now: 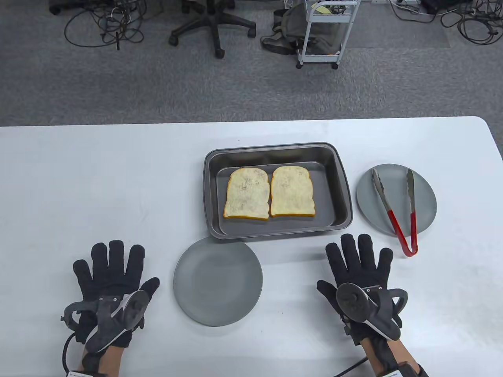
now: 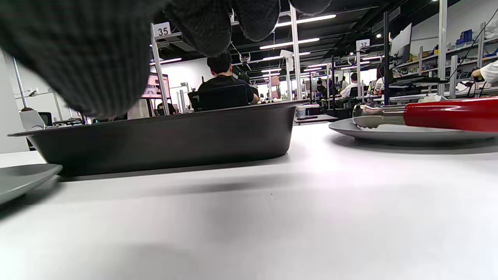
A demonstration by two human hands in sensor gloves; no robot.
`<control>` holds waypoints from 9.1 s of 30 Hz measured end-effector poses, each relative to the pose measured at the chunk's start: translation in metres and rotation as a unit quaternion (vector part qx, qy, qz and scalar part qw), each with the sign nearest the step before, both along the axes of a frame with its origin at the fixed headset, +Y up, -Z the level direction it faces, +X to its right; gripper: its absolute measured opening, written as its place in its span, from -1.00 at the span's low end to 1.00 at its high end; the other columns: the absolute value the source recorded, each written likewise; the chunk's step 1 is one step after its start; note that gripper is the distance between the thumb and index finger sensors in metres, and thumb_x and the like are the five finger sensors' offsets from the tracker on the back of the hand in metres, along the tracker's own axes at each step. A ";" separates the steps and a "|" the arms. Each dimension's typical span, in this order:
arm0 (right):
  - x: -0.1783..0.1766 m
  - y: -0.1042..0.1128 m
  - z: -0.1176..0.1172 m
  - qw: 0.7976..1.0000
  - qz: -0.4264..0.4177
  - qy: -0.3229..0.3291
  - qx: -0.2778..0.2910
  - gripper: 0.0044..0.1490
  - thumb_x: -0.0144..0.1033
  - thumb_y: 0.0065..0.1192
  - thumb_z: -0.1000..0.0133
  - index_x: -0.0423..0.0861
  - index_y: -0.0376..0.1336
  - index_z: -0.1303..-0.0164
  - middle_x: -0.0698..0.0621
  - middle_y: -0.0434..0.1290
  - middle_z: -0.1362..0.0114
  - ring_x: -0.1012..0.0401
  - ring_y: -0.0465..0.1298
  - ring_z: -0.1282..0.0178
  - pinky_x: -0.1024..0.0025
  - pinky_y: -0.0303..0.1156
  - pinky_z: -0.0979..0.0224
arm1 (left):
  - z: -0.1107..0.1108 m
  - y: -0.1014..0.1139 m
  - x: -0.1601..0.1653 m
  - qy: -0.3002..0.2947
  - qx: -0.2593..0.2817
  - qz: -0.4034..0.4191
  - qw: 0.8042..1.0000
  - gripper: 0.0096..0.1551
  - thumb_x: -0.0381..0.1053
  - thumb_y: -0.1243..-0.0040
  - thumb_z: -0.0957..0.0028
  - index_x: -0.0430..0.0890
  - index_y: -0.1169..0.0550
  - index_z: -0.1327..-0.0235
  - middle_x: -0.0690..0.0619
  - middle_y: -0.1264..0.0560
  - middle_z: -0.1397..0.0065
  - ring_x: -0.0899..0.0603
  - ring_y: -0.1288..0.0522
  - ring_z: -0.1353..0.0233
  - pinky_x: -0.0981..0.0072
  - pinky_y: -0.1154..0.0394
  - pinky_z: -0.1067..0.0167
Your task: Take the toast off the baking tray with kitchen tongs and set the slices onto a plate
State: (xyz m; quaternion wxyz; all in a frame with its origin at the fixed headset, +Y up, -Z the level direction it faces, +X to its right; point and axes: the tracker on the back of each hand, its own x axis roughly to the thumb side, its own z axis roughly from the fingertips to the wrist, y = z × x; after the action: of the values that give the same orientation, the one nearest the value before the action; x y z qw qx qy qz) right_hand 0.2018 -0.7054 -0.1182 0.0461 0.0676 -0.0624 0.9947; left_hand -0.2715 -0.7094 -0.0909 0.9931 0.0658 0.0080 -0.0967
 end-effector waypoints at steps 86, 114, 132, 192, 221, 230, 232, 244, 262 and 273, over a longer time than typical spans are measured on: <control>0.139 -0.015 -0.169 0.910 0.041 -0.355 -0.212 0.27 0.30 0.54 0.21 -0.15 0.08 -0.55 -0.18 0.46 -0.41 -0.02 0.54 -0.22 -0.10 0.40 -0.32 | -0.015 0.001 -0.008 0.009 -0.008 0.045 0.999 0.06 0.58 0.16 0.11 0.20 0.09 -0.61 -0.08 0.01 -0.77 -0.43 0.05 -0.73 -0.58 0.07 -0.49; 0.091 0.068 -0.101 0.974 -0.097 -0.202 -0.039 0.21 -0.18 0.74 0.20 -0.18 0.07 -0.56 -0.29 0.23 -0.54 -0.09 0.50 -0.35 -0.06 0.51 -0.43 | -0.012 0.003 -0.005 -0.001 0.010 0.049 0.999 0.05 0.54 0.06 0.08 0.19 0.07 -0.61 -0.08 0.00 -0.77 -0.43 0.03 -0.73 -0.57 0.06 -0.50; 0.053 0.031 -0.047 0.983 -0.151 -0.098 -0.019 0.11 -0.10 0.74 0.25 0.07 0.20 -0.53 -0.15 0.47 -0.47 -0.08 0.61 -0.28 -0.17 0.47 -0.39 | -0.010 0.002 -0.005 -0.004 0.006 0.047 0.999 0.05 0.54 0.06 0.07 0.18 0.05 -0.62 -0.09 -0.01 -0.76 -0.44 0.01 -0.72 -0.57 0.04 -0.49; 0.058 -0.004 -0.058 0.983 -0.130 -0.101 -0.076 0.15 -0.07 0.66 0.21 -0.05 0.11 -0.55 -0.18 0.37 -0.52 -0.11 0.53 -0.35 -0.18 0.43 -0.38 | -0.034 -0.038 0.022 0.077 -0.162 0.338 0.924 -0.50 0.19 -0.54 0.13 -0.11 -0.76 0.08 -0.07 -0.65 -0.07 -0.24 -0.60 0.00 0.02 -0.55 -0.05; 0.058 -0.003 -0.057 0.983 -0.139 -0.095 -0.069 0.13 -0.06 0.66 0.21 -0.06 0.14 -0.54 -0.18 0.38 -0.51 -0.12 0.54 -0.34 -0.17 0.44 -0.37 | -0.024 -0.028 0.008 0.001 -0.140 0.537 0.832 -0.24 -0.12 -0.53 0.11 -0.25 -0.43 -0.34 -0.11 -0.79 -0.06 -0.17 -0.97 0.18 0.31 -0.97 0.30; 0.063 0.002 -0.055 0.981 -0.158 -0.095 -0.065 0.13 -0.06 0.66 0.21 -0.06 0.14 -0.54 -0.19 0.38 -0.51 -0.12 0.54 -0.34 -0.17 0.44 -0.37 | -0.022 0.002 -0.003 -0.029 -0.119 0.619 0.776 -0.36 -0.11 -0.54 0.09 -0.24 -0.55 -0.25 -0.10 -0.82 -0.03 -0.17 -0.97 0.21 0.32 -0.98 0.33; 0.064 0.003 -0.055 0.980 -0.161 -0.095 -0.065 0.13 -0.06 0.66 0.21 -0.05 0.14 -0.54 -0.19 0.38 -0.51 -0.12 0.54 -0.34 -0.17 0.44 -0.37 | -0.026 0.015 -0.009 -0.026 -0.107 0.637 0.763 -0.36 -0.10 -0.53 0.07 -0.25 -0.54 -0.26 -0.10 -0.81 -0.03 -0.16 -0.97 0.21 0.33 -0.98 0.34; 0.066 0.004 -0.054 0.979 -0.172 -0.096 -0.057 0.07 -0.03 0.48 0.21 -0.05 0.14 -0.54 -0.19 0.38 -0.51 -0.12 0.54 -0.32 -0.16 0.44 -0.36 | -0.045 0.027 -0.038 0.023 -0.036 0.694 0.719 -0.40 -0.04 -0.39 -0.04 -0.14 -0.49 -0.35 -0.02 -0.78 -0.10 -0.10 -0.94 0.16 0.40 -0.94 0.27; 0.066 0.005 -0.053 0.979 -0.166 -0.107 -0.055 0.04 -0.13 0.56 0.17 -0.04 0.16 -0.54 -0.18 0.37 -0.51 -0.13 0.52 -0.34 -0.17 0.42 -0.38 | -0.035 -0.024 -0.077 0.125 -0.003 0.713 0.690 -0.39 -0.06 -0.37 -0.02 -0.19 -0.48 -0.34 -0.11 -0.78 -0.09 -0.15 -0.93 0.18 0.36 -0.94 0.29; 0.072 0.016 -0.059 0.971 -0.202 -0.121 -0.049 0.03 -0.01 0.47 0.20 -0.08 0.21 -0.51 -0.22 0.43 -0.45 -0.12 0.58 -0.22 -0.10 0.48 -0.29 | -0.037 -0.017 -0.066 0.102 -0.011 0.717 0.690 -0.40 -0.05 -0.36 -0.03 -0.18 -0.50 -0.34 -0.08 -0.78 -0.08 -0.14 -0.93 0.18 0.37 -0.94 0.30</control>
State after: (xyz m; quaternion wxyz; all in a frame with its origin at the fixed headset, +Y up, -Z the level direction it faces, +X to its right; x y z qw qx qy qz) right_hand 0.2737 -0.6897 -0.1777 0.2419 -0.0700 -0.0312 0.9673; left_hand -0.3377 -0.7266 -0.1278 0.7540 0.0193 0.1526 0.6386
